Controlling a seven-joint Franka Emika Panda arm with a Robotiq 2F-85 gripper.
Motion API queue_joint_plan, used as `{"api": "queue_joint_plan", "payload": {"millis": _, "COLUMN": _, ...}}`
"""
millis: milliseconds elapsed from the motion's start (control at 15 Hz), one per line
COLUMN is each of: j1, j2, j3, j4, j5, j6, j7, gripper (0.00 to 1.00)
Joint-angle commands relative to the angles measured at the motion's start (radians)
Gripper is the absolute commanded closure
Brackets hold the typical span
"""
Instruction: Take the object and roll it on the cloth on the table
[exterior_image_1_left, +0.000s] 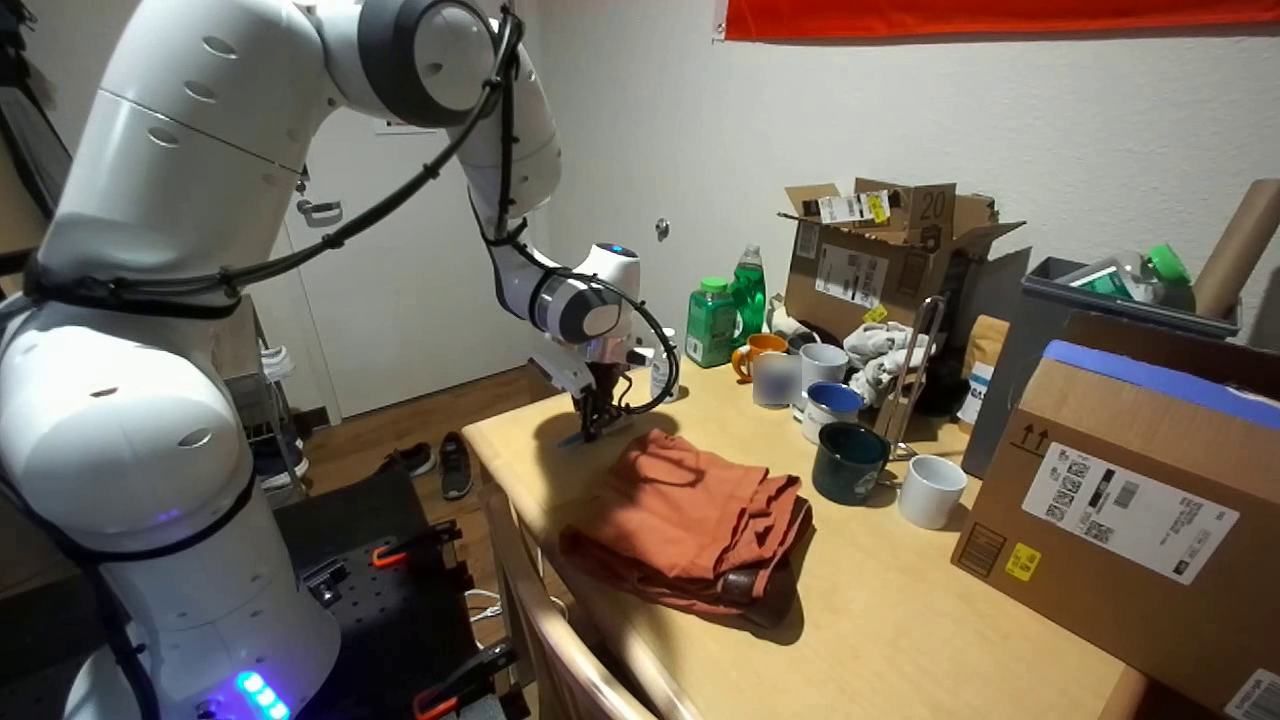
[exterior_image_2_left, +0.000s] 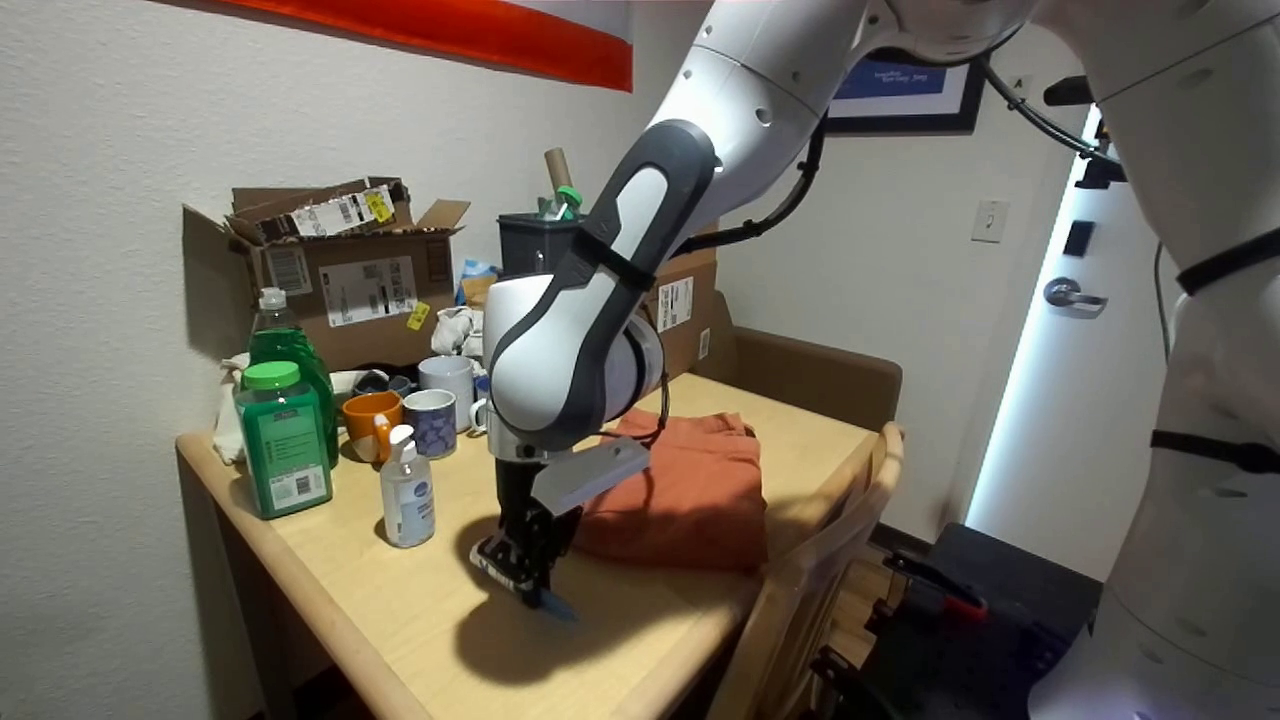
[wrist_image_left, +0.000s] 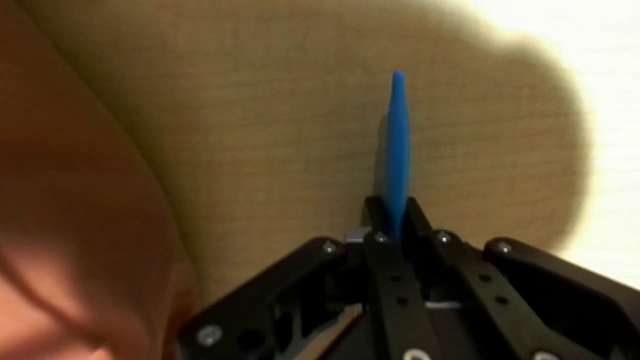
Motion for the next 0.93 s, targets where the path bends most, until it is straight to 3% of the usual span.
{"api": "queue_joint_plan", "payload": {"millis": 0, "j1": -0.011, "j2": -0.018, "j3": 0.005, "j4": -0.041, "j5": 0.010, "j6": 0.059, "j7": -0.028, "gripper": 0.64}}
{"api": "queue_joint_plan", "payload": {"millis": 533, "j1": 0.019, "j2": -0.090, "j3": -0.040, "j4": -0.088, "j5": -0.060, "j6": 0.015, "j7": -0.010, "gripper": 0.05}}
{"api": "queue_joint_plan", "payload": {"millis": 867, "j1": 0.003, "j2": -0.214, "j3": -0.035, "j4": -0.189, "j5": -0.072, "j6": 0.015, "j7": -0.022, "gripper": 0.00}}
